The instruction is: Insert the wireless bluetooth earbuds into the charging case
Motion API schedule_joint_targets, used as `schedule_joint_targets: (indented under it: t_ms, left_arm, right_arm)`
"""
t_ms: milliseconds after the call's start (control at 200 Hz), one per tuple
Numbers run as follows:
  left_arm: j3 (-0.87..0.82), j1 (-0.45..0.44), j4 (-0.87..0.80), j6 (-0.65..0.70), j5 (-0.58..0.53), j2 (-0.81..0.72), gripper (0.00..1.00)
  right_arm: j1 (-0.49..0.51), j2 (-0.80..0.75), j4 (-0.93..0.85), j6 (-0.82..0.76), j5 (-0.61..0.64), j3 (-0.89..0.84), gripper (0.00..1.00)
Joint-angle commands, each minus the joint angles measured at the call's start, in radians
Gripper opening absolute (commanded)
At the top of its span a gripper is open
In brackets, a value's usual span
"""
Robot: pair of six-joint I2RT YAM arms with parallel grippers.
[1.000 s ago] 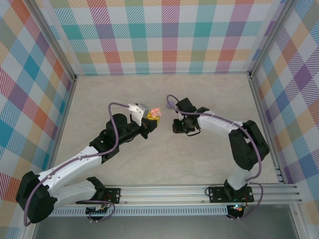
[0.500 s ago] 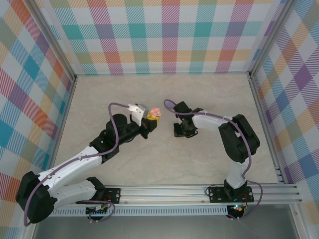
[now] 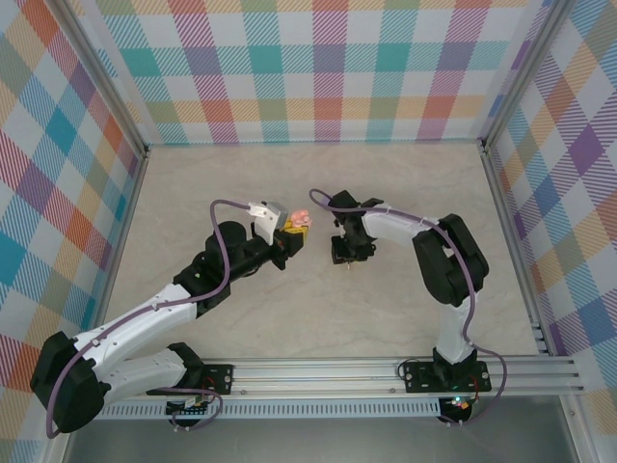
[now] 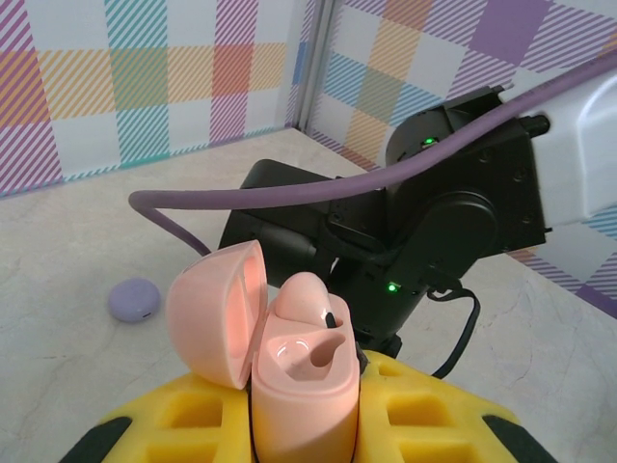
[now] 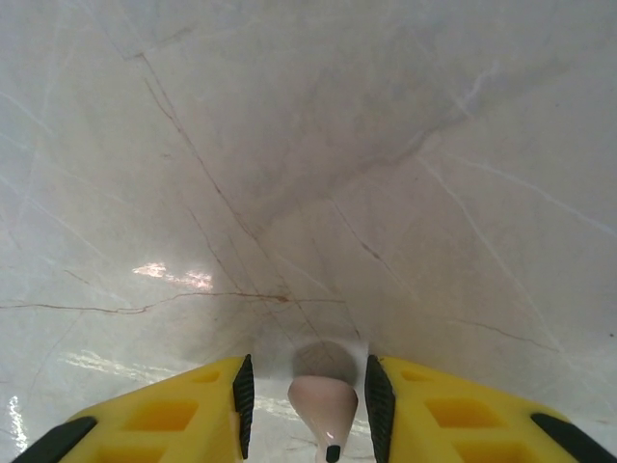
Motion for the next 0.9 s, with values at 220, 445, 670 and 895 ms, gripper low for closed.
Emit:
schedule_joint_targets:
  t_ms: [220,445,670,895]
  left_arm:
    - [-0.013,-0.014,0.018,0.011,-0.015,-0.031,0.15]
    - [-0.015,-0.012,0.02,0.015,-0.02,-0.032,0.15]
    - [-0.015,-0.012,0.025,0.015,-0.019,-0.029,0.15]
    - [-0.015,-0.012,0.029,0.015,-0.017,-0.026,0.15]
  right_arm:
    - [0.037,0.121,-0.17,0.022,0.068,0.132,0.35]
    - [0.052,0.164,-0.219,0.026,0.096,0.172,0.34]
    - [0.055,0.184,-0.252,0.028,0.104,0.192,0.32]
    - [0.054,0.179,-0.273,0.026,0.11,0.2,0.32]
